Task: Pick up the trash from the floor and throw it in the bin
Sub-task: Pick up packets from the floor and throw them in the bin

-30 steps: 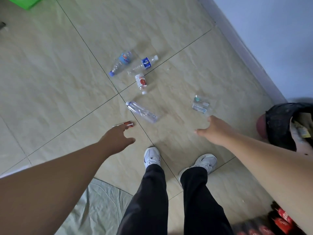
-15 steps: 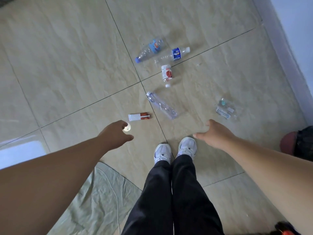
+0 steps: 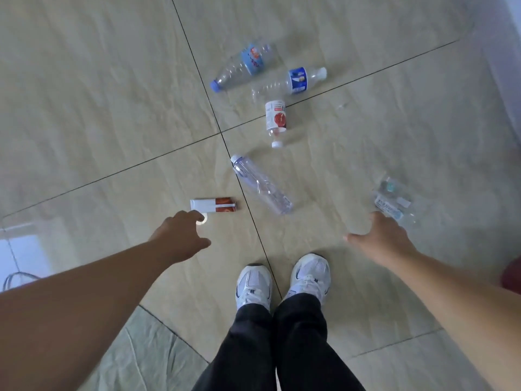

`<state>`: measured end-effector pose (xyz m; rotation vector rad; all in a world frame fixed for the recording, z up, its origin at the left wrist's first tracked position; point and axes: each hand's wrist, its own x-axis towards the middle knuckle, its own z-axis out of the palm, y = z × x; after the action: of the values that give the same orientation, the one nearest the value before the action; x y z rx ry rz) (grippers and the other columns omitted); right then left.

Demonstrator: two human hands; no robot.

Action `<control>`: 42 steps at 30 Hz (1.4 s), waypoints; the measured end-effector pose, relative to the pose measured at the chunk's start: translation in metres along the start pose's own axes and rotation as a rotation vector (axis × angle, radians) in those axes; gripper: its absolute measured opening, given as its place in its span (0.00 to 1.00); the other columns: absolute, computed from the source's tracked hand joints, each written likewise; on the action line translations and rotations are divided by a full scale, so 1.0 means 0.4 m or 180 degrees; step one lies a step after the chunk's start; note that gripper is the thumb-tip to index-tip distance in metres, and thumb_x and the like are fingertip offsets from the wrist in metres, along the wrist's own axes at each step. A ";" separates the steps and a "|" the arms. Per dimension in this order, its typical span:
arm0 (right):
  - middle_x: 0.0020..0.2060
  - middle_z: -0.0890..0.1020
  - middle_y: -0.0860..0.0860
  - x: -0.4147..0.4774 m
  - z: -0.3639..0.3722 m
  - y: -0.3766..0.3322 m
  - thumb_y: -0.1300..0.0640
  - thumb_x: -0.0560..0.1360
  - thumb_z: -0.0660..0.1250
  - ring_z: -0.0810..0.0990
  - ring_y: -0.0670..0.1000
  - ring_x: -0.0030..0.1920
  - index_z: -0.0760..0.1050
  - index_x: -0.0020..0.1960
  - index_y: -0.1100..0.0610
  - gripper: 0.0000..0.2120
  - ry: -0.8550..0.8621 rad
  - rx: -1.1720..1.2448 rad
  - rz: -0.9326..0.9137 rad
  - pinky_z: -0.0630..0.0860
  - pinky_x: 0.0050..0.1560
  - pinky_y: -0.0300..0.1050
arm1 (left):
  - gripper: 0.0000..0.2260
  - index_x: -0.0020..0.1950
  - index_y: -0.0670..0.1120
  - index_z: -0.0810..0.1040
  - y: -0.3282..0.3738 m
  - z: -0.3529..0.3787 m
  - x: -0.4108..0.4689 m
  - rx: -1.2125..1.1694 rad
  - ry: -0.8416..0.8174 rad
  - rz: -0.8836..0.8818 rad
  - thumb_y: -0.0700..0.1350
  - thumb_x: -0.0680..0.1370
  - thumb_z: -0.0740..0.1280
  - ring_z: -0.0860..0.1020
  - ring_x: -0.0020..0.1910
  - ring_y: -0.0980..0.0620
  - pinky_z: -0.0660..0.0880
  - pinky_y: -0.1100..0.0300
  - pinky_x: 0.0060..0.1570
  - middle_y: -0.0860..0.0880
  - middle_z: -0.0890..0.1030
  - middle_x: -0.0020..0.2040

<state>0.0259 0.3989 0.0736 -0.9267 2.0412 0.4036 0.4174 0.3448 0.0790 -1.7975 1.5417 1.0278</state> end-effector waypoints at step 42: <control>0.62 0.74 0.65 0.402 0.358 -0.005 0.58 0.72 0.73 0.73 0.68 0.63 0.68 0.65 0.64 0.27 0.0915 -0.0107 -0.0271 0.73 0.62 0.59 | 0.08 0.44 0.43 0.78 0.228 0.374 0.305 -0.1807 0.0116 0.0257 0.46 0.76 0.63 0.74 0.33 0.49 0.69 0.57 0.33 0.47 0.78 0.36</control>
<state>0.0472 0.4044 -0.1406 -1.1421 2.2484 0.2711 0.3047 0.3809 -0.0988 -2.1386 1.4441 1.6018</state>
